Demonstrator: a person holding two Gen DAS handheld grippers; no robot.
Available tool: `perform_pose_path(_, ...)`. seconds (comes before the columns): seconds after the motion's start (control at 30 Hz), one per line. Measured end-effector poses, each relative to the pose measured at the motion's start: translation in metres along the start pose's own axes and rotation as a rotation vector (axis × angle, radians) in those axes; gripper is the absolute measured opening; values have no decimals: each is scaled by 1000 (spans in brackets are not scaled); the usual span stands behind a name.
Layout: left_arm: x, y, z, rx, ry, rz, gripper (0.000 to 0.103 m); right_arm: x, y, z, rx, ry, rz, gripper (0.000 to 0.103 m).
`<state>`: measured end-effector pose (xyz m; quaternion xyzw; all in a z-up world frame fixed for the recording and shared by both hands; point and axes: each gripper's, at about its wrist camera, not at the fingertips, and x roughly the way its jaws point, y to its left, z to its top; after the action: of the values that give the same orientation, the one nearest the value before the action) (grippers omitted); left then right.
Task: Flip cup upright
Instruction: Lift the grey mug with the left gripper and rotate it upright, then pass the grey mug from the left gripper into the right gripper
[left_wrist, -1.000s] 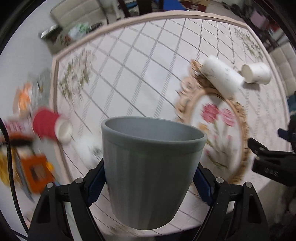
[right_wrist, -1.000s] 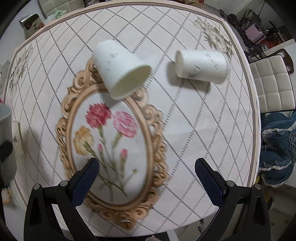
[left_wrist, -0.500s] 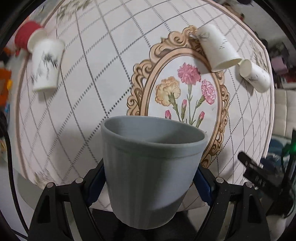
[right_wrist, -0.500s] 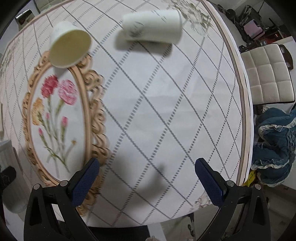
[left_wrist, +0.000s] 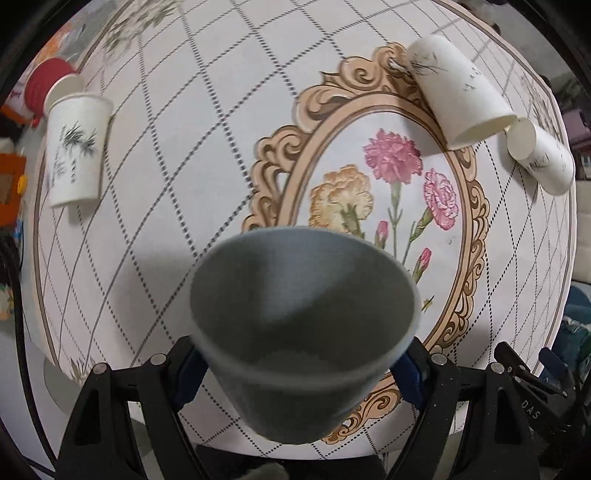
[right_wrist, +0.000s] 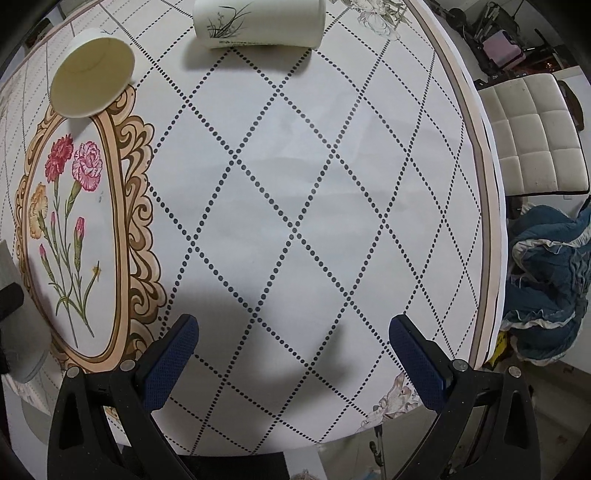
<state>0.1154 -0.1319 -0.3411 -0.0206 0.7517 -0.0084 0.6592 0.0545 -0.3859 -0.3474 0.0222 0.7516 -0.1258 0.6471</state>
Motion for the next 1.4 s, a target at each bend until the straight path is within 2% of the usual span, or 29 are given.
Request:
perform_pose_path(0.2, 8, -4, 6, -1, 5, -21, 86, 0, 7, 0, 15, -3, 3, 103)
perform_pose_path(0.3, 2, 4, 8, 1, -6, -27, 91, 1, 10, 0, 5, -1, 0, 103)
perform_pose_path(0.37, -6, 14, 11, 5, -13, -31, 99, 0, 15, -1, -1, 2, -3, 103)
perform_pose_path(0.47, -16, 26, 6, 1, -33, -49, 100, -2, 22, -2, -1, 3, -5, 103)
perform_pose_path(0.57, -32, 40, -5, -4, -65, -74, 100, -4, 27, -2, -5, 6, -1, 103)
perform_pose_path(0.77, -79, 82, -17, -39, -170, -75, 100, -26, 41, -10, -18, -16, 28, 103)
perform_pose_path(0.9, -108, 100, -26, -49, -288, -6, 101, -51, 54, -14, -25, -48, 74, 103)
perform_pose_path(1.03, -113, 123, -32, -46, -398, 128, 103, -79, 77, -18, -58, -85, 120, 103)
perform_pose_path(1.13, -98, 143, -31, -66, -382, 212, 103, -98, 97, -15, -94, -112, 139, 103)
perform_pose_path(1.27, -78, 172, -34, -105, -340, 283, 103, -111, 126, -13, -142, -134, 171, 103)
perform_pose_path(1.4, -58, 193, -38, -151, -292, 291, 103, -120, 157, -3, -189, -147, 187, 103)
